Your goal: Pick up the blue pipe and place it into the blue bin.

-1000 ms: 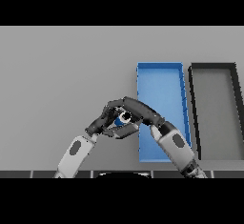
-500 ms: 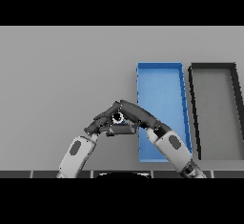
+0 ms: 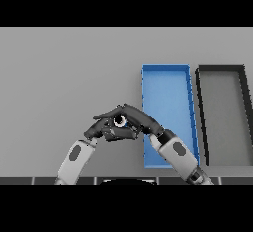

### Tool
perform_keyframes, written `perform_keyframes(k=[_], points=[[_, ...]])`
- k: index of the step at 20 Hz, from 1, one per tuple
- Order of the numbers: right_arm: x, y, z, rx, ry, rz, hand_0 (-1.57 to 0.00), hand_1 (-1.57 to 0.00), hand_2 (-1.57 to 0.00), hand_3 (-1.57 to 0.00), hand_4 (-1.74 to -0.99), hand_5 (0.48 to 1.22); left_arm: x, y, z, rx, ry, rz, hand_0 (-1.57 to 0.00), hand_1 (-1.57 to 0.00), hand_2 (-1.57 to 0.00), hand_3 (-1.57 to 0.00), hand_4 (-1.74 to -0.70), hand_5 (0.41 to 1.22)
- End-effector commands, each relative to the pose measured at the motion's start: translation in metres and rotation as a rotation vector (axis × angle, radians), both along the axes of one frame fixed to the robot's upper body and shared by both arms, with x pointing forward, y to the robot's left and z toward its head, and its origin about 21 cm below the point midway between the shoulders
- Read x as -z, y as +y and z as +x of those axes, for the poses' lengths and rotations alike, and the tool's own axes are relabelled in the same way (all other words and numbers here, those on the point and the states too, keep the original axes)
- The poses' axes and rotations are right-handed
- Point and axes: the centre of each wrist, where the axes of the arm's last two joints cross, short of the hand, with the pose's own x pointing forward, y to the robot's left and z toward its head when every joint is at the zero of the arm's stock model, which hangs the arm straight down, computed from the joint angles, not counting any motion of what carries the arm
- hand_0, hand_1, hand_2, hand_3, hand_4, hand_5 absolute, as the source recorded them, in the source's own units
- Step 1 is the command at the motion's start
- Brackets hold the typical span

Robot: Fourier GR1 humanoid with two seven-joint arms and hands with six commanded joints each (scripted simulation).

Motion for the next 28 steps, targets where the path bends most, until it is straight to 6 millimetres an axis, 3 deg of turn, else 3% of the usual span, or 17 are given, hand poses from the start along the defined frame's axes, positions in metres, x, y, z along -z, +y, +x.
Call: perform_keyframes(k=[1,3,6,10,14,16,23,26,28], points=[[-0.002,-0.002,0.000,0.010,0.007,-0.003,-1.56,-1.56,-1.56,-1.56,-1.738,1.211,0.000,-0.002,-0.001,0.005,0.000,0.016,-0.60,-0.55,-0.53,-0.48,-1.21,1.221],[-0.003,0.000,-0.002,0.029,0.007,-0.010,-1.57,-1.57,-1.57,-1.56,-1.739,1.214,-0.002,-0.001,0.001,-0.007,0.005,0.051,-0.38,-0.35,-0.34,-0.30,-1.08,1.029],[0.001,0.000,-0.007,0.021,-0.026,0.005,-1.57,-1.57,-1.57,-1.57,-1.740,1.218,-0.001,-0.001,-0.002,-0.027,0.048,0.066,-0.20,-0.18,-0.17,-0.16,-1.00,0.770],[0.000,0.000,-0.001,0.023,0.000,0.019,-1.57,-1.57,-1.57,-1.57,-1.741,1.220,0.001,-0.003,-0.002,-0.046,0.089,0.079,-0.08,-0.07,-0.07,-0.06,-0.97,0.567],[-0.005,-0.002,0.003,-0.005,0.047,0.115,-1.57,-1.57,-1.57,-1.57,-1.741,1.220,0.004,-0.003,-0.001,-0.068,0.088,0.098,-0.03,-0.03,-0.03,-0.03,-0.93,0.484],[-0.019,-0.003,0.003,-0.008,0.066,0.159,-1.57,-1.57,-1.57,-1.57,-1.741,1.221,0.005,-0.002,0.000,-0.064,0.094,0.112,-0.02,-0.02,-0.02,-0.02,-0.92,0.474],[-0.110,-0.030,0.023,-0.058,0.016,0.301,-1.57,-1.57,-1.57,-1.57,-1.741,1.221,0.005,-0.002,-0.004,-0.050,0.106,0.109,0.00,0.00,0.00,0.00,-0.91,0.437],[-0.142,-0.052,0.034,0.104,-0.060,0.355,-1.57,-1.57,-1.57,-1.57,-1.741,1.221,0.002,0.000,-0.001,-0.067,0.108,0.125,0.00,0.00,0.00,0.00,-0.90,0.432],[-0.153,-0.071,0.049,0.223,-0.076,0.349,-1.57,-1.57,-1.57,-1.57,-1.741,1.221,0.005,-0.001,-0.002,-0.068,0.108,0.140,0.00,0.00,0.00,0.00,-0.89,0.428]])
